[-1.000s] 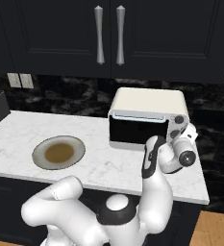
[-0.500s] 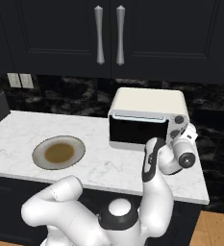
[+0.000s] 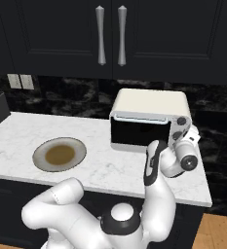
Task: Pick up the kebab skewer and baguette bread, and place them inside the toaster oven. Close the toaster oven door and start by setting the timer.
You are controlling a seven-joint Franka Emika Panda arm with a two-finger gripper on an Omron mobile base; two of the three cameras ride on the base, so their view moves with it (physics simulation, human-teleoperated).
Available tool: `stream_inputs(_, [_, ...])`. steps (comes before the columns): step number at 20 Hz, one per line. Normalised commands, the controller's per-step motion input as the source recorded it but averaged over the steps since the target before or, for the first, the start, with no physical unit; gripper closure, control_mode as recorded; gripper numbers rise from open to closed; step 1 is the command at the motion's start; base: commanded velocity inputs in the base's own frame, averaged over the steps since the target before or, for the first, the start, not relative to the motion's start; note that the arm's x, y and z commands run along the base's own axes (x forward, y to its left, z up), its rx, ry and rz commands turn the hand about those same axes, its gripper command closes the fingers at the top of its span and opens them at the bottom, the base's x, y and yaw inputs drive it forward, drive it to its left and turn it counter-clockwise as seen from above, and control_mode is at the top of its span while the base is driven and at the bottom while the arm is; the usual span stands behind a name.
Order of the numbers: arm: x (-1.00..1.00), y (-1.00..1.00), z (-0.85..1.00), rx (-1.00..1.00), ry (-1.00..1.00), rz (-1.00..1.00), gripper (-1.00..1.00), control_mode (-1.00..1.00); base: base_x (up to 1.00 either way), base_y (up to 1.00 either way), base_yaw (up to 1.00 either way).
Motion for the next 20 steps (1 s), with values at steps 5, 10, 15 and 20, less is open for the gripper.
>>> stream_inputs(5, [-0.09,0.02,-0.02,0.0,-0.07,0.0,-1.0,-1.0,0.0,0.0,0.0])
stream_inputs(10, [-0.05,0.02,-0.04,0.0,-0.1,0.0,-1.0,-1.0,0.0,0.0,0.0])
stream_inputs(15, [0.0,0.0,0.0,-0.07,-0.04,0.0,-1.0,-1.0,0.0,0.0,0.0])
stream_inputs(20, [0.0,0.0,0.0,-0.16,0.0,0.0,-1.0,-1.0,0.0,0.0,0.0])
